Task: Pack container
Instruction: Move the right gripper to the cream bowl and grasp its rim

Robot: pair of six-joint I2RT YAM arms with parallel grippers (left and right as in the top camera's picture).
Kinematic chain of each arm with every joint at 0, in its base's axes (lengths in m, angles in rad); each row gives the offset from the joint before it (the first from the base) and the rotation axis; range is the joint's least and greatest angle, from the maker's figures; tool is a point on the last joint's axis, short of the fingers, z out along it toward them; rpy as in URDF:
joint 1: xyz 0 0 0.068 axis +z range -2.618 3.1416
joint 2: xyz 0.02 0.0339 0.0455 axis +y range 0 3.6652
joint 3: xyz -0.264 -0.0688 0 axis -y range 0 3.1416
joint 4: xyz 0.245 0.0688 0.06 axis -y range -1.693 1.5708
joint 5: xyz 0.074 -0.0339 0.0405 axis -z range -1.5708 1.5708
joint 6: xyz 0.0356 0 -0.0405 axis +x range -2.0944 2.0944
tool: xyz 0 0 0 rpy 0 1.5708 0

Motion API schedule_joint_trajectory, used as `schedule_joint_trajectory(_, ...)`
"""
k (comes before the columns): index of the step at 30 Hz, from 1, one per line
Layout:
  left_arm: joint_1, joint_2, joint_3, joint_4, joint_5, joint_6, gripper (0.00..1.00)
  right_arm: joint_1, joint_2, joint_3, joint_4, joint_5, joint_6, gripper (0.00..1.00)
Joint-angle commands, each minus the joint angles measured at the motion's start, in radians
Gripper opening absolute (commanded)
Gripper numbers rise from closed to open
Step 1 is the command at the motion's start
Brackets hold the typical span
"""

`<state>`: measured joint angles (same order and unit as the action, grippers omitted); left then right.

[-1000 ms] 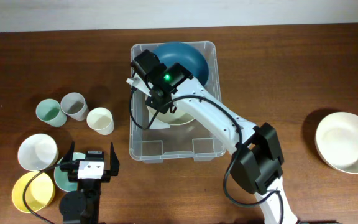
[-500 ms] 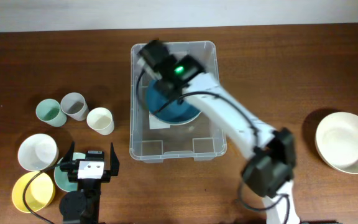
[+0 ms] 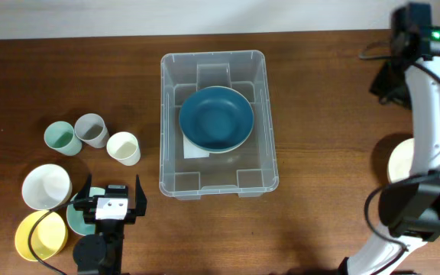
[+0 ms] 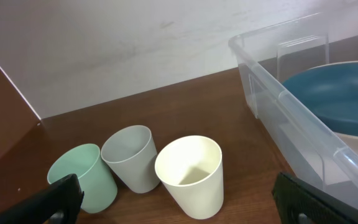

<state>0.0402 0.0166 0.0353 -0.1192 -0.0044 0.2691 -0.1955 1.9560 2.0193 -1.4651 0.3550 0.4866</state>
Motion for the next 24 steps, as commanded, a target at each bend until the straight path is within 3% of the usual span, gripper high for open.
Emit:
schedule_joint_trajectory(1, -0.001, -0.006, -0.009, 0.003, 0.008, -0.006, 1.00, -0.081, 0.042, -0.124, 0.024, -0.037, 0.054, 0.67)
schedule_joint_trajectory(11, -0.001, -0.006, -0.009, 0.003, 0.008, -0.006, 1.00, -0.207, 0.047, -0.559, 0.342, -0.077, 0.053, 0.70)
schedule_joint_trajectory(22, -0.001, -0.006, -0.009, 0.003, 0.008, -0.006, 1.00, -0.211, 0.047, -0.774, 0.630, 0.067, 0.053, 0.69)
schedule_joint_trajectory(24, -0.001, -0.006, -0.009, 0.003, 0.008, -0.006, 1.00, -0.211, 0.047, -0.783, 0.653, 0.077, 0.051, 0.62)
